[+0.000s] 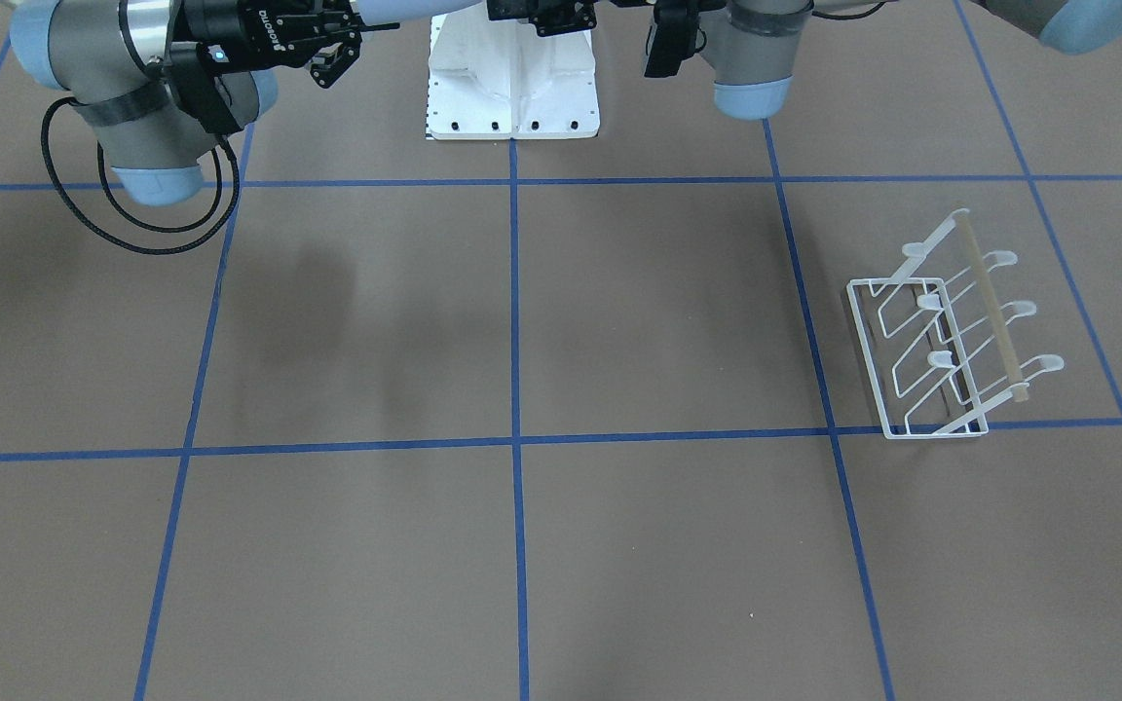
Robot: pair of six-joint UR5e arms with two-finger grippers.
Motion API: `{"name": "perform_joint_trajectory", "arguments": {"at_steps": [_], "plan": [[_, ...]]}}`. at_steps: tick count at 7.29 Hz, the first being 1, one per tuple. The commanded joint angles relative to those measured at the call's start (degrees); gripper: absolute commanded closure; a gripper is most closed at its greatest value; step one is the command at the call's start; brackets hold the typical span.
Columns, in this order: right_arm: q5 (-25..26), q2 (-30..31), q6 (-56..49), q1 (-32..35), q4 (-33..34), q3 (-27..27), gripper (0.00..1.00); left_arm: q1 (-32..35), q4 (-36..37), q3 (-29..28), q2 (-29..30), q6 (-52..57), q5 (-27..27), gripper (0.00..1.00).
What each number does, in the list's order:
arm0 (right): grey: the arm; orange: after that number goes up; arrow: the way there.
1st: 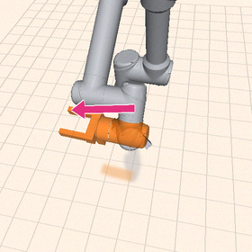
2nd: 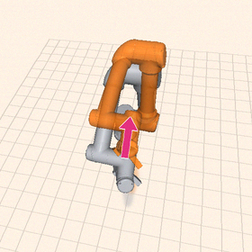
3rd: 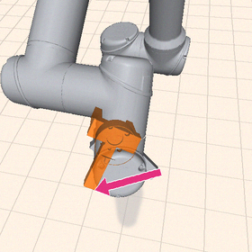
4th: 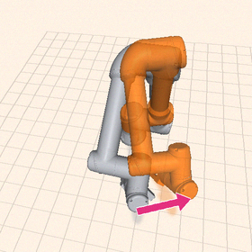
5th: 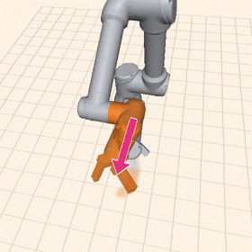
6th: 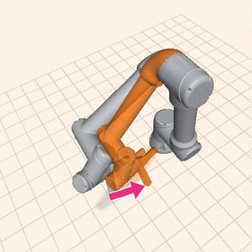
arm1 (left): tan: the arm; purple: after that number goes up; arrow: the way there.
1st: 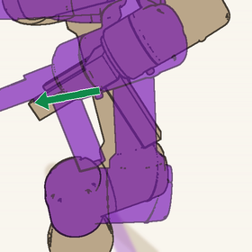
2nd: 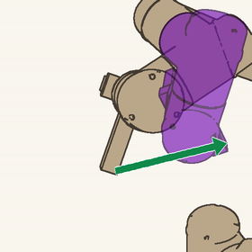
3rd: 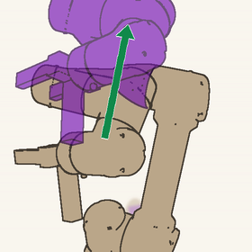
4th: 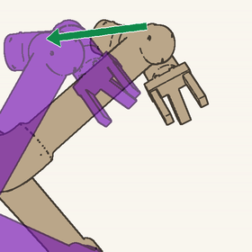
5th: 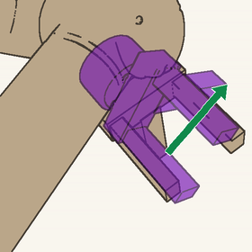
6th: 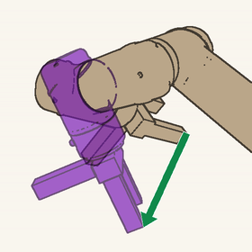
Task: Hang cup on cup holder
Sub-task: 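Move the left gripper toward the cup while the right gripper holds it out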
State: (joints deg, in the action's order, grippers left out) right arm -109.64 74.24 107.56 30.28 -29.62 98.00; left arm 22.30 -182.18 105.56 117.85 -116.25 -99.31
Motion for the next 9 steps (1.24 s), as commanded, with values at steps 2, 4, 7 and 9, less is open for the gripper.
{"name": "perform_joint_trajectory", "arguments": {"at_steps": [2,4,7,9], "plan": [[0.7,-0.1,-0.1,-0.7,0.1,-0.2,1.00,-1.7,0.1,-0.2,0.5,0.9,0.9,0.02],[0.7,-0.1,-0.1,-1.3,0.1,-0.2,1.00,-1.8,0.1,-0.2,0.8,0.9,0.9,0.02],[0.8,-0.1,-0.1,-1.6,0.1,-0.2,1.00,-1.8,0.1,-0.4,0.8,0.9,0.9,0.24],[3.5,0.0,0.2,-2.8,-0.1,-0.1,0.01,-3.3,-0.4,-0.3,0.5,0.9,0.8,1.00]]}}
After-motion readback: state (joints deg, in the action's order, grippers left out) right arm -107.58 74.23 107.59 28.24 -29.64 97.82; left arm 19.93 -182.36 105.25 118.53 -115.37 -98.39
